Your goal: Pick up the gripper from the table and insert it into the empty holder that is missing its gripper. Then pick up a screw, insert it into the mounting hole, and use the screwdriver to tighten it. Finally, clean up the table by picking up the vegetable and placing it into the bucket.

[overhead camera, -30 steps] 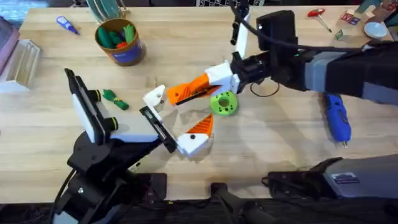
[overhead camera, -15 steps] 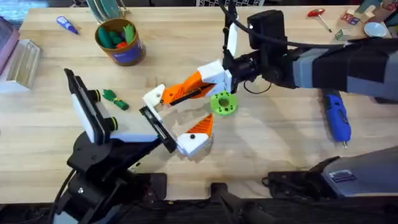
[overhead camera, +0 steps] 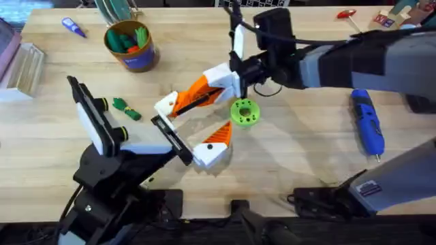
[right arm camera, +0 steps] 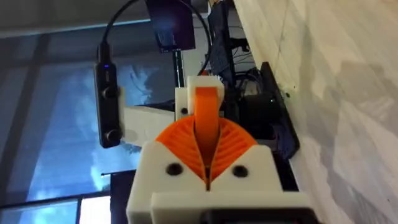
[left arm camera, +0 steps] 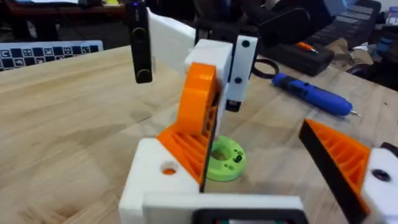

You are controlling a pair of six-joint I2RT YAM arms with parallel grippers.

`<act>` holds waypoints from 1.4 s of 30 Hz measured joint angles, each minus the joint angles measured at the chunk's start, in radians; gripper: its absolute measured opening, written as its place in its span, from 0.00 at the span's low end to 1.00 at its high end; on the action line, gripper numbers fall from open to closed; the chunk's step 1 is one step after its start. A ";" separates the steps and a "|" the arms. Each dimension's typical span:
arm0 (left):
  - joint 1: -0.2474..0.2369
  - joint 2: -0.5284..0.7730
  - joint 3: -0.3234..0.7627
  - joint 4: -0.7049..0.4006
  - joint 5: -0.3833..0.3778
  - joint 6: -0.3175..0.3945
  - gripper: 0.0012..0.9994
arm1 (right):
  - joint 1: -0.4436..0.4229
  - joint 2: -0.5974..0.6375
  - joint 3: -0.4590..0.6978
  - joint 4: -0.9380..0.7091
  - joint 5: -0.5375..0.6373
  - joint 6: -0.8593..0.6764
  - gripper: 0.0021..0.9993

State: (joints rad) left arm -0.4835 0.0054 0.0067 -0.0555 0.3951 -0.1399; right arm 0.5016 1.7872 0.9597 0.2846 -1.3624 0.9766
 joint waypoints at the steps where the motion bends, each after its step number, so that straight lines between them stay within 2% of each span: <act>1: 0.000 0.000 0.000 0.000 -0.002 0.000 0.99 | 0.007 0.008 0.009 0.001 -0.002 0.001 0.01; 10: 0.006 0.000 0.000 -0.001 -0.031 -0.001 0.99 | 0.037 0.069 0.067 0.008 -0.019 0.011 0.01; 18: 0.006 0.000 0.000 -0.001 -0.043 0.000 0.99 | 0.041 0.076 0.074 0.023 -0.017 0.012 0.01; 26: 0.008 0.000 0.000 0.000 -0.020 0.000 0.99 | 0.038 0.080 0.076 0.023 -0.024 0.001 0.01; 34: 0.011 0.000 0.000 0.000 0.029 0.001 0.99 | 0.036 0.080 0.076 0.021 -0.030 -0.078 0.01; 42: 0.020 0.000 0.000 0.000 0.028 0.000 0.99 | 0.046 0.080 0.078 0.023 -0.003 -0.133 0.01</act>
State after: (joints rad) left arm -0.4638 0.0051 0.0067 -0.0559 0.4233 -0.1394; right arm 0.5479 1.8676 1.0374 0.3071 -1.3653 0.8438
